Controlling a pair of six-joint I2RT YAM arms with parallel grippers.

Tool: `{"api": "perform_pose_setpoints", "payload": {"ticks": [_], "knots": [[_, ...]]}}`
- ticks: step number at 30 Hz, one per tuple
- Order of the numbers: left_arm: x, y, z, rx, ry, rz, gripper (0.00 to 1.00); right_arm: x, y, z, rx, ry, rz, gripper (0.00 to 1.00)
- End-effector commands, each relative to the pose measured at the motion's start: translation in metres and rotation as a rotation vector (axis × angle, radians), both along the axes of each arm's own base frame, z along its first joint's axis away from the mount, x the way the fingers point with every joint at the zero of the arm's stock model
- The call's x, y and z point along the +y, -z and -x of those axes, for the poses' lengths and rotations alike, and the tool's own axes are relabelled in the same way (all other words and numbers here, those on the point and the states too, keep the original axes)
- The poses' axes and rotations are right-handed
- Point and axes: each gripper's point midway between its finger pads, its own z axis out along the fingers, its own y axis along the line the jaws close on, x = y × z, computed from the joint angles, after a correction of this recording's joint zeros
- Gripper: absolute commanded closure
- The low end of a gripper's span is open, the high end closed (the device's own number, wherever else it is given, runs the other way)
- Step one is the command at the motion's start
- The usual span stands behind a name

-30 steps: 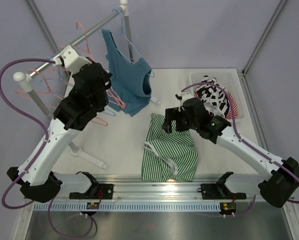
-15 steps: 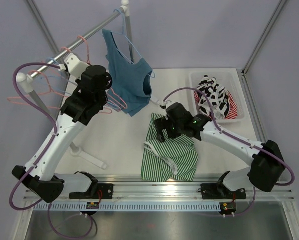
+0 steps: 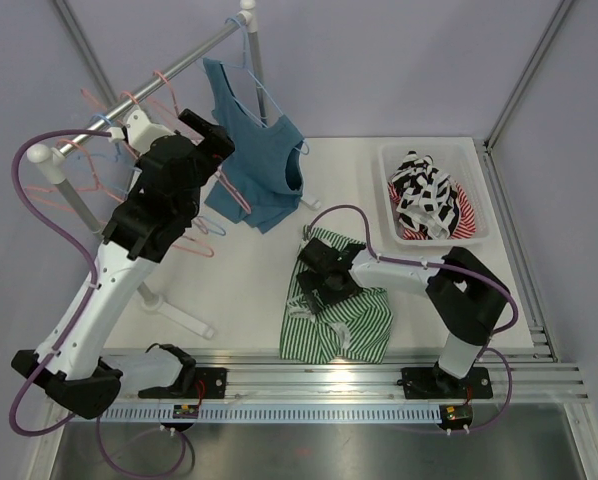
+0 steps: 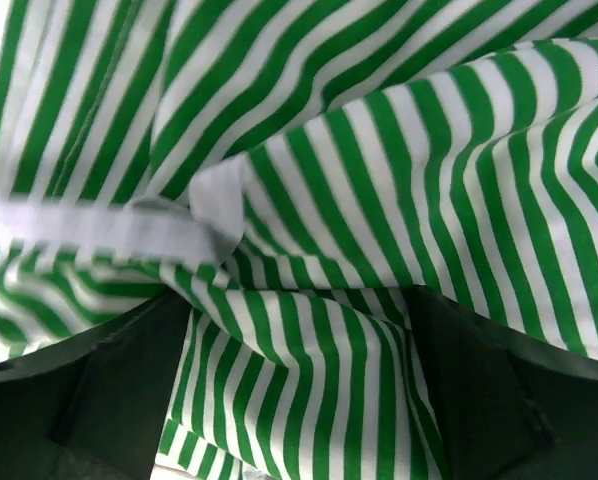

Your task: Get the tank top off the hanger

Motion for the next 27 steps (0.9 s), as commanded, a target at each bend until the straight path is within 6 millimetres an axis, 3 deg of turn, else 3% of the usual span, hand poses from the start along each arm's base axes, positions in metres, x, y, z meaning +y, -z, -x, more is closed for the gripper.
{"api": "perform_pose_setpoints", "payload": {"ticks": [1,2,4,5,6,8,12,14,16,18,19,21,22,24,25,27], "knots": [[-0.024,-0.04,0.015,-0.094,0.181,0.051,0.01,-0.003,0.015,-0.006,-0.038,0.032,0.061,0.07],[-0.024,-0.047,0.021,-0.111,0.201,0.059,0.01,-0.002,0.016,-0.006,-0.038,0.027,0.056,0.3],[-0.029,-0.047,0.03,-0.121,0.252,0.064,0.01,-0.001,0.01,-0.01,-0.061,0.023,0.045,0.56],[-0.027,-0.057,0.039,-0.16,0.273,0.071,0.01,0.001,0.007,-0.012,-0.073,0.022,0.035,0.63],[-0.029,-0.055,0.042,-0.161,0.292,0.068,0.01,0.002,0.001,-0.015,-0.089,0.005,0.028,0.83],[-0.034,-0.06,0.053,-0.187,0.35,0.065,0.01,0.002,-0.021,-0.024,-0.152,0.007,0.014,1.0],[-0.044,-0.069,0.084,-0.256,0.501,0.038,0.01,-0.008,-0.078,-0.047,-0.302,0.053,0.008,1.0],[-0.053,-0.059,0.095,-0.239,0.583,0.005,0.01,-0.019,-0.116,-0.057,-0.373,0.096,0.003,1.0],[-0.056,-0.052,0.107,-0.229,0.641,-0.03,0.01,-0.041,-0.153,-0.072,-0.445,0.172,0.019,1.0],[-0.057,-0.046,0.114,-0.224,0.672,-0.05,0.01,-0.056,-0.177,-0.082,-0.487,0.215,0.022,1.0],[-0.055,-0.044,0.122,-0.231,0.688,-0.065,0.01,-0.07,-0.202,-0.093,-0.529,0.266,0.004,1.0],[-0.052,-0.043,0.128,-0.24,0.696,-0.077,0.01,-0.081,-0.229,-0.104,-0.575,0.288,-0.021,1.0],[-0.049,-0.044,0.134,-0.254,0.7,-0.092,0.01,-0.093,-0.255,-0.115,-0.624,0.334,-0.051,1.0],[-0.046,-0.044,0.138,-0.261,0.7,-0.1,0.01,-0.109,-0.282,-0.129,-0.691,0.362,-0.047,1.0],[-0.047,-0.046,0.146,-0.281,0.731,-0.114,0.01,-0.123,-0.307,-0.143,-0.756,0.409,-0.068,1.0],[-0.047,-0.045,0.151,-0.289,0.752,-0.137,0.01,-0.141,-0.339,-0.163,-0.844,0.451,-0.084,1.0]]}}
